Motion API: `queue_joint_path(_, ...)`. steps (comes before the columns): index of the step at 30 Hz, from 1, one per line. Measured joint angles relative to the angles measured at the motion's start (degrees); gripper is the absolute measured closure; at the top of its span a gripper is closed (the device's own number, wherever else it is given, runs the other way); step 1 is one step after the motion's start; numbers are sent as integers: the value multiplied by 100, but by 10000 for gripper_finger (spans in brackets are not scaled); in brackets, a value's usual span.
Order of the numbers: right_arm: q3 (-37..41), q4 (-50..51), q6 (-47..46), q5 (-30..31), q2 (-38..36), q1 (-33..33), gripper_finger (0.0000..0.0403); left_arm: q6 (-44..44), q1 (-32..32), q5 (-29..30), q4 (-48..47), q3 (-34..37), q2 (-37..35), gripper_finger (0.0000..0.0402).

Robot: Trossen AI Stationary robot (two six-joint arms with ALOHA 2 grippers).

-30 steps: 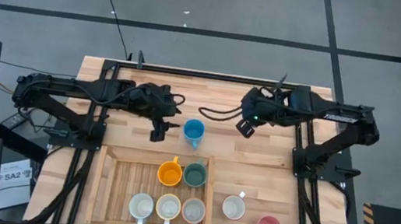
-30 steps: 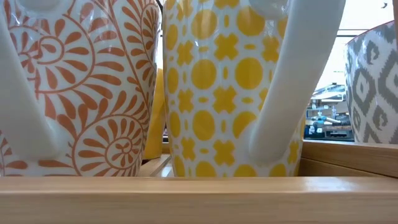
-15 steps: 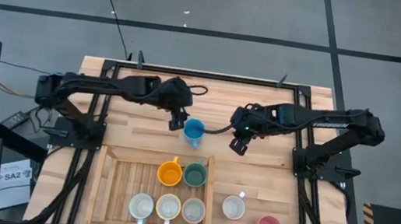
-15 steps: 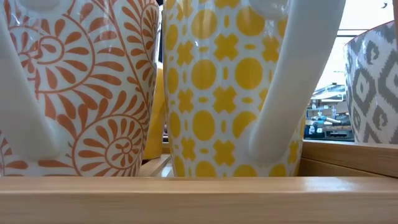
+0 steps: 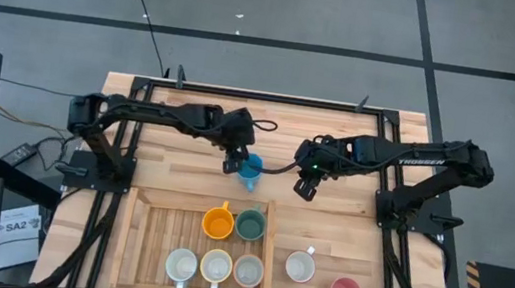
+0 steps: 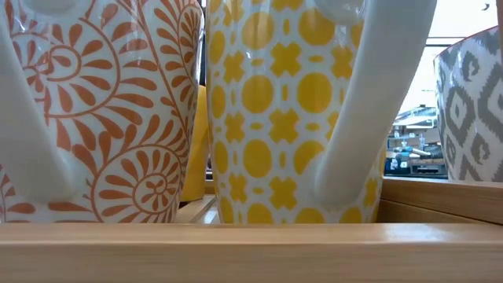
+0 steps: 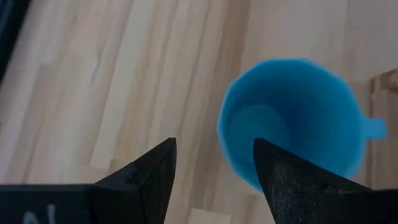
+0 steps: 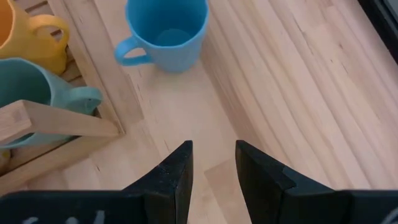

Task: Place coffee mugs
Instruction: Put the blue mug on the shelf

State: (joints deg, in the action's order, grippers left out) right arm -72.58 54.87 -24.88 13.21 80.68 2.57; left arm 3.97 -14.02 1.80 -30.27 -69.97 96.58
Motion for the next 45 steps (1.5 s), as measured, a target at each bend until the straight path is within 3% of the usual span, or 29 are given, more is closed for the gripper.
queue_joint_path(8,0,-6,0,2,0,0,276,11,2,-13,55,-8,462,180)
queue_joint_path(21,0,-20,2,17,0,0,276,-25,9,7,140,-9,499,184)
queue_joint_path(45,0,-17,2,17,2,0,276,-37,11,4,148,-7,503,356)
